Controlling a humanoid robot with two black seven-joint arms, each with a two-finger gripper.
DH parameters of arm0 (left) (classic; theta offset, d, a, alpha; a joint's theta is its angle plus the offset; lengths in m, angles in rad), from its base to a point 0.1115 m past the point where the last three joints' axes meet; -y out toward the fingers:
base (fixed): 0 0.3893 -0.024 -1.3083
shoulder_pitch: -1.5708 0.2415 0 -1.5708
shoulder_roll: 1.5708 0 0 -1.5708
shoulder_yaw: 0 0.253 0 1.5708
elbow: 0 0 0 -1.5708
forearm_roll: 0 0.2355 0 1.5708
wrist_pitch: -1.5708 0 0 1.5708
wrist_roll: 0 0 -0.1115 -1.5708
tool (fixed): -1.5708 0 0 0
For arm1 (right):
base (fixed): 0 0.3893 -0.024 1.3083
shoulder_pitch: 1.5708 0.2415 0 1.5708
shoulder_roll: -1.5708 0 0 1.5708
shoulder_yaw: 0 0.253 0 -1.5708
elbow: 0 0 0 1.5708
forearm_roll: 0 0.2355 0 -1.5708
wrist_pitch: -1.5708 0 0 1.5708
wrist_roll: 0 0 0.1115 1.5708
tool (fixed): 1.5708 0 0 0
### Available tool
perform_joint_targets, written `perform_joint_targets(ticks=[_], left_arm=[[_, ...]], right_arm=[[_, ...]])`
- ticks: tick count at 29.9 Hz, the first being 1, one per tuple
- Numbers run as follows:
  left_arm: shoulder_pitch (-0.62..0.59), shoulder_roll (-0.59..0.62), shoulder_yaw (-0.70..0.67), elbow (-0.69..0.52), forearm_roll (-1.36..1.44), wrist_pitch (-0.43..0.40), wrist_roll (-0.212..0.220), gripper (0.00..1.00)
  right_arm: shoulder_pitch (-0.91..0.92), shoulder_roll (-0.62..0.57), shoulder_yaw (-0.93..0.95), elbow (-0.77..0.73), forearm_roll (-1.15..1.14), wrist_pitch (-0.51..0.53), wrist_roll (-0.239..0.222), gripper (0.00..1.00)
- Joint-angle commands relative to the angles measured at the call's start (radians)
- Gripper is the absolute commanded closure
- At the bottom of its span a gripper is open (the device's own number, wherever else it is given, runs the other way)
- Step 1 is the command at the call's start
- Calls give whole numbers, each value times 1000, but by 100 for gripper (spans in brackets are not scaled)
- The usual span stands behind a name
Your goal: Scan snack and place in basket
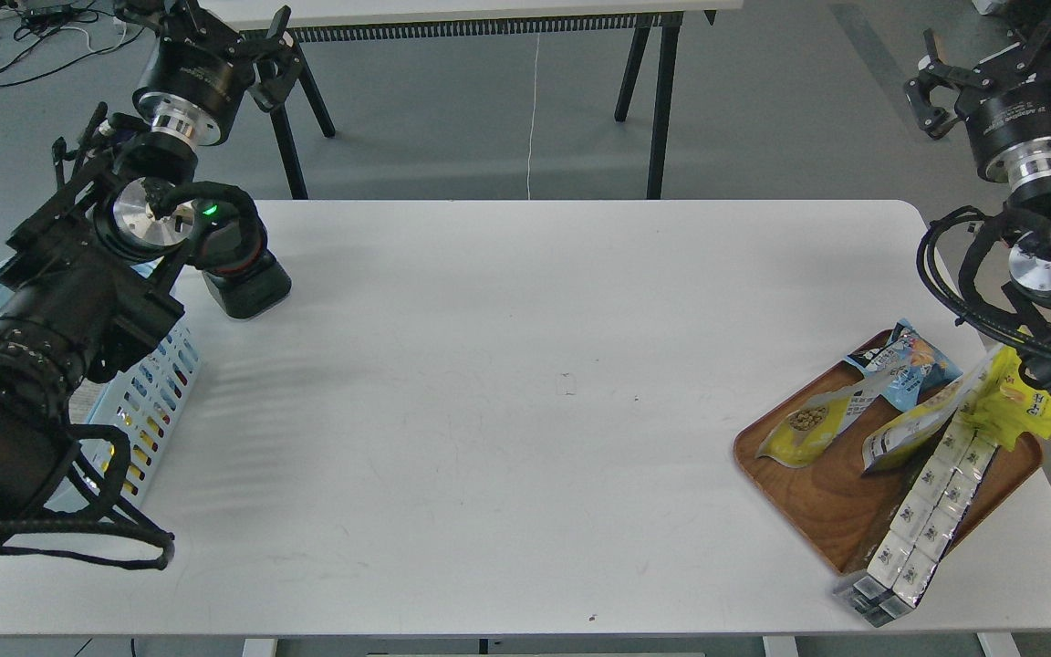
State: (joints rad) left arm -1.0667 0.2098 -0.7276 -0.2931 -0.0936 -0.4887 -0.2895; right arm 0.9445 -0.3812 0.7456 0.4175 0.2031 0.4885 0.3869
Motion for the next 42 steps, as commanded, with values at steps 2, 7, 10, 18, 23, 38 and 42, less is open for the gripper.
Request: perform_joint_targets(ticks=[2,7,10,18,23,38,42], left_arm=[[7,-1,7,2,0,0,1,0],[-1,-3,14,0,2,0,0,0],[-6,0,14,0,2,0,-2,0],[-9,0,17,-31,3,0,3,0],[-9,-4,19,-37,3,0,3,0],[-9,6,17,-60,5,0,3,0],[-9,6,17,-63,5,0,3,0]], right_arm=[[-7,5,-2,18,-1,0,10,1],[-1,-8,-8,27,-10,0,9,1],[11,-36,-38,81,-22,0,7,1],[92,-229,-160,346,-296,0,7,1],[138,-266,-169,406,-552,0,7,1],[595,-364,-712,770,-1080,0,10,1],[660,-375,-828,906,-1281,0,20,2]])
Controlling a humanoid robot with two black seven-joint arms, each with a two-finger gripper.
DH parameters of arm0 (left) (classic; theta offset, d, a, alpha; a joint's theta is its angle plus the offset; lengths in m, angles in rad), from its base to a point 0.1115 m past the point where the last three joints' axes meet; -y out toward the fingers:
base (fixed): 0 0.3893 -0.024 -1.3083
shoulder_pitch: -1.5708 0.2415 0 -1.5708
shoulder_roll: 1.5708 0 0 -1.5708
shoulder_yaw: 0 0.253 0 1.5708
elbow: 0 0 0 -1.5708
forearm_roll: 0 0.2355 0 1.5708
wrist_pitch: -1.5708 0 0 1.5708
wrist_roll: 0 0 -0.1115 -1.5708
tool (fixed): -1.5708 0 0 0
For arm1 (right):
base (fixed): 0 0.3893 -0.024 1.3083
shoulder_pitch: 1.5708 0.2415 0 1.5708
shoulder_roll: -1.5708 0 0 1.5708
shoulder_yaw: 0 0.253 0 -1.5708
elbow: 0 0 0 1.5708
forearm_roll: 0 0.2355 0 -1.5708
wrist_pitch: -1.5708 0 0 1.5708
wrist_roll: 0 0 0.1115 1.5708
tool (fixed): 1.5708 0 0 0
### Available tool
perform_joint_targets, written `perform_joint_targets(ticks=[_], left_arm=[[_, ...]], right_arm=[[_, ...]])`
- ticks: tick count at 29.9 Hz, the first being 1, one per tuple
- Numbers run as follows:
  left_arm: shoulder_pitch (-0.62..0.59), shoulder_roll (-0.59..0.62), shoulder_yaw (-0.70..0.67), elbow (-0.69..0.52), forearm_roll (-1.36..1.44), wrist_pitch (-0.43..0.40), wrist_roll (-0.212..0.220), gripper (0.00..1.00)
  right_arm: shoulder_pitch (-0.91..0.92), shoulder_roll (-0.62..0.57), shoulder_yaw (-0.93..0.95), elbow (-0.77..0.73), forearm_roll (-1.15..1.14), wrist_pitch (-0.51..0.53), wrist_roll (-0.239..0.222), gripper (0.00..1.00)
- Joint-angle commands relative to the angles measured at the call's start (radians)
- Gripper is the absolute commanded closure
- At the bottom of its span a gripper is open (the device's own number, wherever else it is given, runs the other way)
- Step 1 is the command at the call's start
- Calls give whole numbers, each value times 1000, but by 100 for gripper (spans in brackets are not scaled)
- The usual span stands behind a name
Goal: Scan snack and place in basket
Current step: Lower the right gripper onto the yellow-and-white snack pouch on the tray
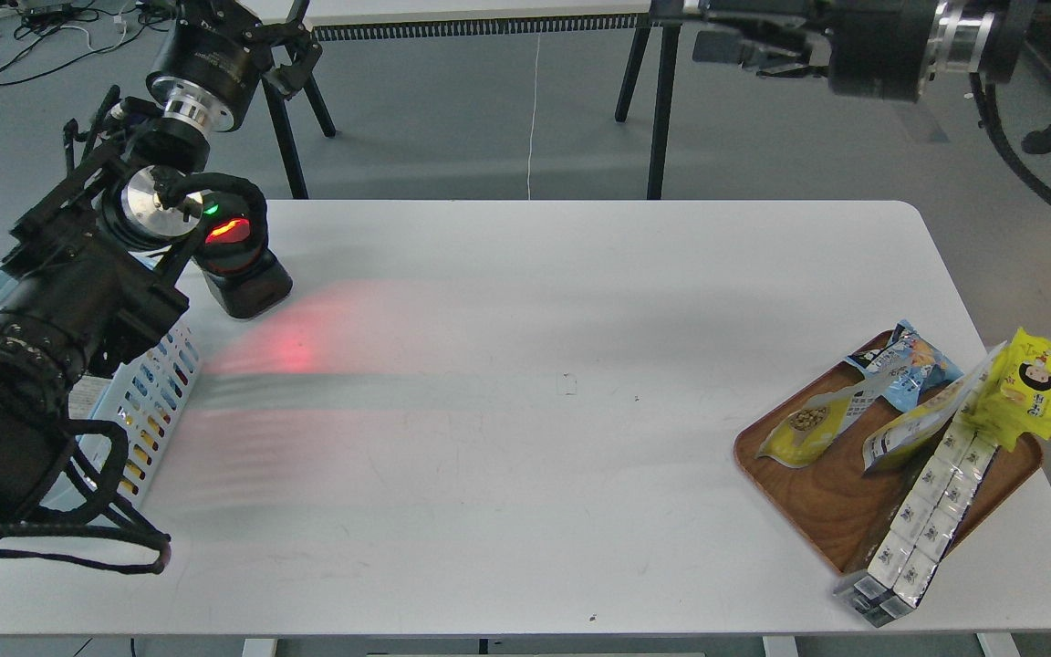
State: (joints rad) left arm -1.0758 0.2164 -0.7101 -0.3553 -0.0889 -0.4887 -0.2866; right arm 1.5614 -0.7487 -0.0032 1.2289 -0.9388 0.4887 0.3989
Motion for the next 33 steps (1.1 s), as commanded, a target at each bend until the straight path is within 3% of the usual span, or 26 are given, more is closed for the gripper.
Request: perform_joint_targets(ticks=[1,7,12,19,26,33], left_arm=[[0,0,0,-2,0,0,0,0],[5,6,-2,-42,0,0,-2,0],[5,5,-2,-44,0,0,-2,0],[5,6,-2,-44,-2,0,-2,0],[5,18,-2,-44,0,0,-2,0],[5,28,-3,-44,-2,0,-3,0]], right_arm=[[52,-11,-108,131,-200,0,14,2],[68,-118,-210,309,-492,0,90,3],[85,-167,-282,432,-717,0,90,5],[86,-170,-425,454,-1090,-191,90,7],[86,-190,-498,455,-1243,-211,90,8],[77,-215,-535,451,-1243,-209,90,8]])
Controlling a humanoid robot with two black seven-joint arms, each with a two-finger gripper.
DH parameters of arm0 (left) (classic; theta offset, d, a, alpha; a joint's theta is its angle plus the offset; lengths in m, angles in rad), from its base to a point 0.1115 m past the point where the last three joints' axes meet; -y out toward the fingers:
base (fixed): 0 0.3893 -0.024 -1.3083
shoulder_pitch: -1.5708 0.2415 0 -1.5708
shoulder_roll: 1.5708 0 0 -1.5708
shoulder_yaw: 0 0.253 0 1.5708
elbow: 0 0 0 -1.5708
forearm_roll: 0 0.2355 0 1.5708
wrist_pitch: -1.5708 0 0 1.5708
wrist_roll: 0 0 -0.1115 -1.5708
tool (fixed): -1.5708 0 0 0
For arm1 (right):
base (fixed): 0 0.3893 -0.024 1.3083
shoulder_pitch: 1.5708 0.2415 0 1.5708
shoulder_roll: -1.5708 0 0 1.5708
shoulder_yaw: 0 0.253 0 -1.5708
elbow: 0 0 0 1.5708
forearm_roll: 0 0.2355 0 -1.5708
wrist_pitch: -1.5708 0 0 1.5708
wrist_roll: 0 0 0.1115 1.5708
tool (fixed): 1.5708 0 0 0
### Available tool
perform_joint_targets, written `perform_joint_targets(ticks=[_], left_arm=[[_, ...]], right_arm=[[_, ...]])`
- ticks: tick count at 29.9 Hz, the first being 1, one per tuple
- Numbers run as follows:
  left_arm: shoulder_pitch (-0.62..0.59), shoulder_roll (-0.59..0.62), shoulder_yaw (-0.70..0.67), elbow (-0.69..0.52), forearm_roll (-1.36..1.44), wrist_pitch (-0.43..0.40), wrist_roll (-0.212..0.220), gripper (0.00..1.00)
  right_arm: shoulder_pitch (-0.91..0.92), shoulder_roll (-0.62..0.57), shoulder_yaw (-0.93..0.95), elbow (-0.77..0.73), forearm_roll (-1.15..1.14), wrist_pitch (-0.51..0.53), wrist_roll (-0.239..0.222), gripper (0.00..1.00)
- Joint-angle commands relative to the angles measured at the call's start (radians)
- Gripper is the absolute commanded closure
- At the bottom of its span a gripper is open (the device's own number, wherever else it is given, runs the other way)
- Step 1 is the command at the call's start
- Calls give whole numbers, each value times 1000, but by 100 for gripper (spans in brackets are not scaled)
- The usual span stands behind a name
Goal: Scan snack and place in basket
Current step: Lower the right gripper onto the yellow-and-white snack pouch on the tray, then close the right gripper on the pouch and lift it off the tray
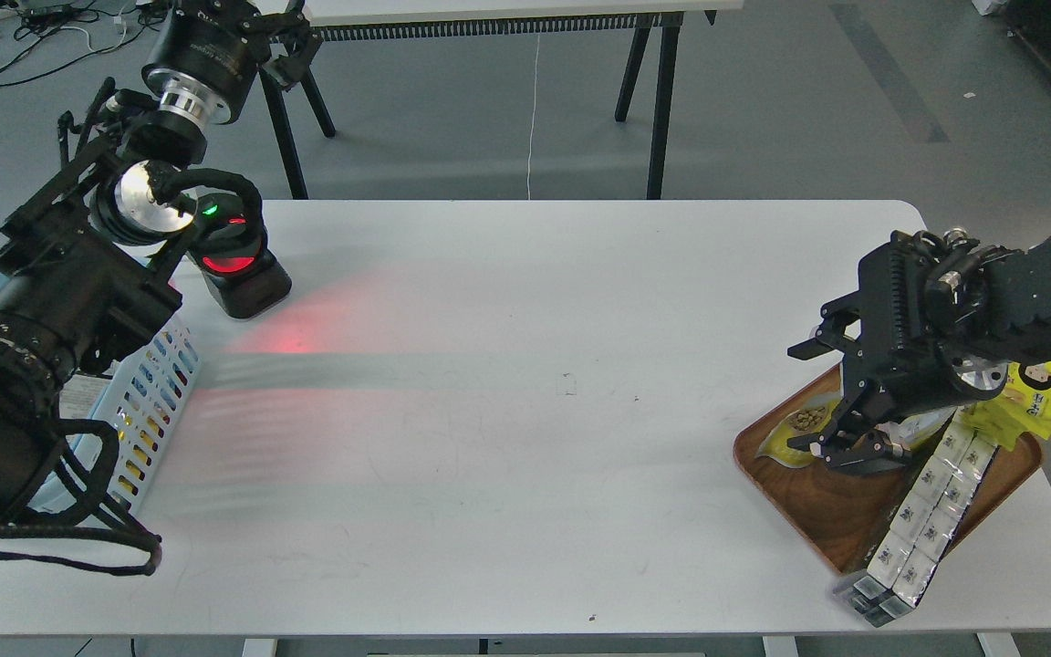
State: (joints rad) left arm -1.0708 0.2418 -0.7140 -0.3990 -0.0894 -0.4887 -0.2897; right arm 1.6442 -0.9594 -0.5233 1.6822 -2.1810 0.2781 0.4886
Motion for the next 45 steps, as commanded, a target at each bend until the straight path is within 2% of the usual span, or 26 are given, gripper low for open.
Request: perform_joint_targets(ticks=[1,8,13,19,25,27,31,39,45], left_arm=[[2,2,1,0,-1,0,-2,0],[0,-1,1,0,-1,0,-2,0],[-1,-3,2,0,0,0,0,0],[0,-1,4,0,0,0,0,0],[0,-4,5,0,0,0,0,0],[2,-1,4,0,0,0,0,0],[3,-1,4,0,0,0,-3,0],[-17,-1,4,0,0,0,-2,0],[-20,4,4,0,0,0,0,0]], right_arm=[[-10,-2,-15,-10,-1,1,0,9],[-70,33,-14,-182,-1,1,0,26],[-90,59,-12,-216,-1,1,0,34],[-92,76,-14,-217,-1,1,0,57],[-84,88,-12,-217,-1,-5,0,89],[-80,88,-12,-217,-1,-10,0,95],[-61,87,-11,-216,-1,-16,0,100],[23,83,8,-208,-1,-28,0,100],[60,93,58,-211,90,-22,0,100]])
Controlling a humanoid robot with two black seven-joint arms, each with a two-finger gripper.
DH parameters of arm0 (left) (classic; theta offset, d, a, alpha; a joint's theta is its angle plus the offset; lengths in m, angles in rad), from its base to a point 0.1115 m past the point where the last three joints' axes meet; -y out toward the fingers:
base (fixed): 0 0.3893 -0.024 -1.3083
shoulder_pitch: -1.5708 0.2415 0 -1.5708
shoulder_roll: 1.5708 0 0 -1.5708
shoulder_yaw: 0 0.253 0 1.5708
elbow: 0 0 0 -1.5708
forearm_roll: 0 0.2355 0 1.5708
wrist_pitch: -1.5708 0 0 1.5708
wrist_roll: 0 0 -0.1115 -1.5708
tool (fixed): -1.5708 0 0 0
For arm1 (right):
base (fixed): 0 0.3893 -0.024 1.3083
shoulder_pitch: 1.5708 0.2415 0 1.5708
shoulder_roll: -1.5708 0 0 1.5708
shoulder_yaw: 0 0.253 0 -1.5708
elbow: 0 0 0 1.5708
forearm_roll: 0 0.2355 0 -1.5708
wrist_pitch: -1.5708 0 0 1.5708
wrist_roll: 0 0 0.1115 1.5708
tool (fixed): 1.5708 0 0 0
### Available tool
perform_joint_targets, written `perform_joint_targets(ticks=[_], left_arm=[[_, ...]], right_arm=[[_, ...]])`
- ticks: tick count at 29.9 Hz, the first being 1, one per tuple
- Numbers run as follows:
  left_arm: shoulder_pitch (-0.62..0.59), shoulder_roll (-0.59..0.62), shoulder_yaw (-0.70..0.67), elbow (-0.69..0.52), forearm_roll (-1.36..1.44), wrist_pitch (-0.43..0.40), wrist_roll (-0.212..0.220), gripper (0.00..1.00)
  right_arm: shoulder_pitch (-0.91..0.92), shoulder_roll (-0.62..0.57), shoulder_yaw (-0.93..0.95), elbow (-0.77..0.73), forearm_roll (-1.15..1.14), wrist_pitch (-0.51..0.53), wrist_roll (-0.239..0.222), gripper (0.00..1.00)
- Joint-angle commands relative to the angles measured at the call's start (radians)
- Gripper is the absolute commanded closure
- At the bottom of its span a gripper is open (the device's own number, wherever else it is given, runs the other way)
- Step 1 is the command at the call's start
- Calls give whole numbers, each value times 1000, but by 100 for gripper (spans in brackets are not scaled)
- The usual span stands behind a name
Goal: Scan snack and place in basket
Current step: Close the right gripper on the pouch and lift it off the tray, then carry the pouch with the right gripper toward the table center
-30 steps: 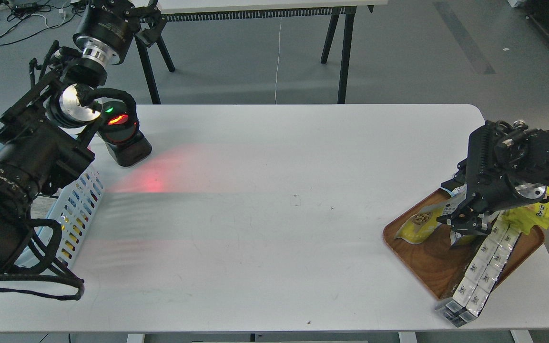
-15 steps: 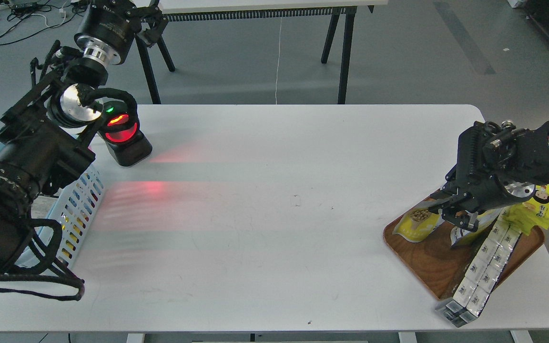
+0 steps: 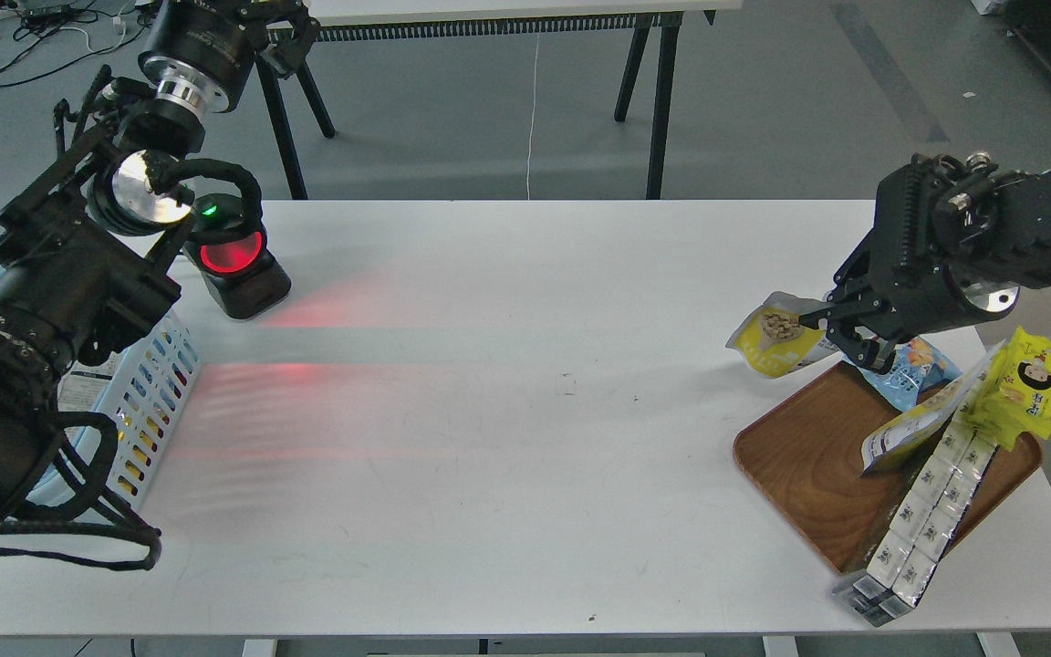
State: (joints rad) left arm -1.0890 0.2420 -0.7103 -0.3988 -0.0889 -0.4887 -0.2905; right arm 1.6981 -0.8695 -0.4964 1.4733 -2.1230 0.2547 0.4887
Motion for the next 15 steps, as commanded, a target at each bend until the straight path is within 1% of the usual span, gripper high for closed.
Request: perform_joint_targets(ticks=[1,4,8,11,15], left_arm=[[-2,5,0,0,0,0,1,0],[0,5,0,0,0,0,1,0],[0,5,0,0,0,0,2,0],[0,5,0,0,0,0,2,0],[0,5,0,0,0,0,2,0]], right_arm=[[5,4,53,-2,37,1,0,100],[-14,26,123,-5,40,1,0,100],[-54,89,214,-8,64,4,0,100],[-57,147,242,-24,96,11,0,100],[-57,237,248,-93,136,14,0,100]])
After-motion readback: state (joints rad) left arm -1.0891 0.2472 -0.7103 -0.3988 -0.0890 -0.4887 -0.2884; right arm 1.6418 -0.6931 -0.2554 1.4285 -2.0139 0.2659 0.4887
